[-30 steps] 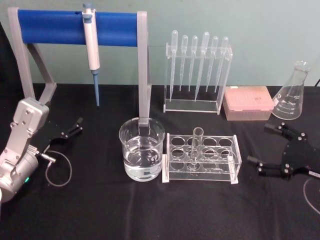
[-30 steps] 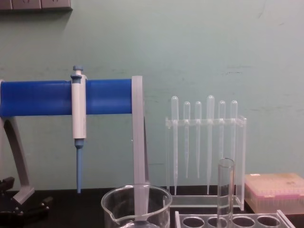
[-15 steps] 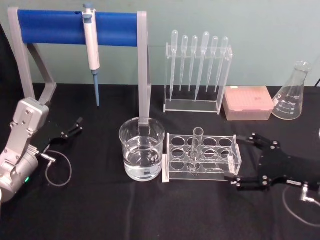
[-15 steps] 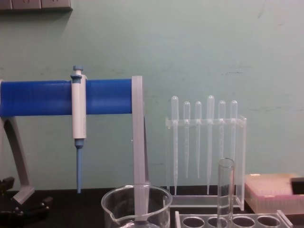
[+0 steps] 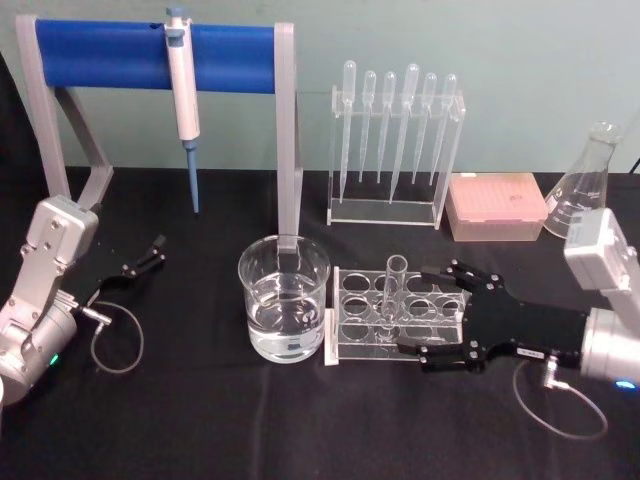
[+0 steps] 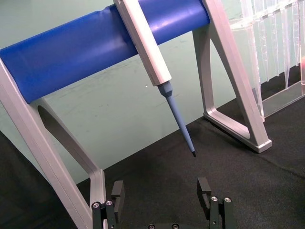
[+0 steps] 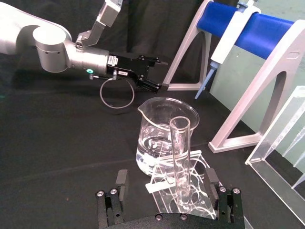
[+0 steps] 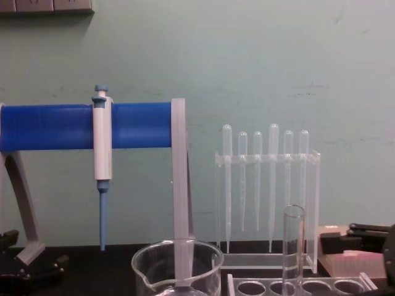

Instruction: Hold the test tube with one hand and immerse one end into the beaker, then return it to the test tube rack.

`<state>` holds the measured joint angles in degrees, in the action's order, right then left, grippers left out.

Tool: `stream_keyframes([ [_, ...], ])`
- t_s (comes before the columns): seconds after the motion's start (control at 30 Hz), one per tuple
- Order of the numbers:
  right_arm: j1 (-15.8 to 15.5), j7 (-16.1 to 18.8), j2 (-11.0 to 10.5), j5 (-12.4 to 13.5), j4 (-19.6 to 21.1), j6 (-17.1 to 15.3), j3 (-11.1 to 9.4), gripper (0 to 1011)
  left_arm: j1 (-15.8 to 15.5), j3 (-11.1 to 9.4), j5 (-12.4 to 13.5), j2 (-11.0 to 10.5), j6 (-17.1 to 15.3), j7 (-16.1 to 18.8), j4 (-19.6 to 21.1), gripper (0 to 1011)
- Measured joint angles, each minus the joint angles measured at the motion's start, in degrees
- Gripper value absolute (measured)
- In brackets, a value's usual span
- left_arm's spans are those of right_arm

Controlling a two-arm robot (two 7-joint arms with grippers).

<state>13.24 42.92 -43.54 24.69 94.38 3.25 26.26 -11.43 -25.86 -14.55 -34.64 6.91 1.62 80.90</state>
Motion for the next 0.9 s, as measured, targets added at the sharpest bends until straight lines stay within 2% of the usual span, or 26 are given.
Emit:
stream_keyframes([
  [0.47,5.12,-0.54,3.83,-1.36,-4.10,-1.46,2.96,1002,0.00,0.00,0.00,0.00,0.00,0.00,0.00,1000],
  [0.9,7.30,-0.60,5.64,-1.34,-6.76,-1.78,4.20,1002,0.00,0.00,0.00,0.00,0.00,0.00,0.00,1000],
])
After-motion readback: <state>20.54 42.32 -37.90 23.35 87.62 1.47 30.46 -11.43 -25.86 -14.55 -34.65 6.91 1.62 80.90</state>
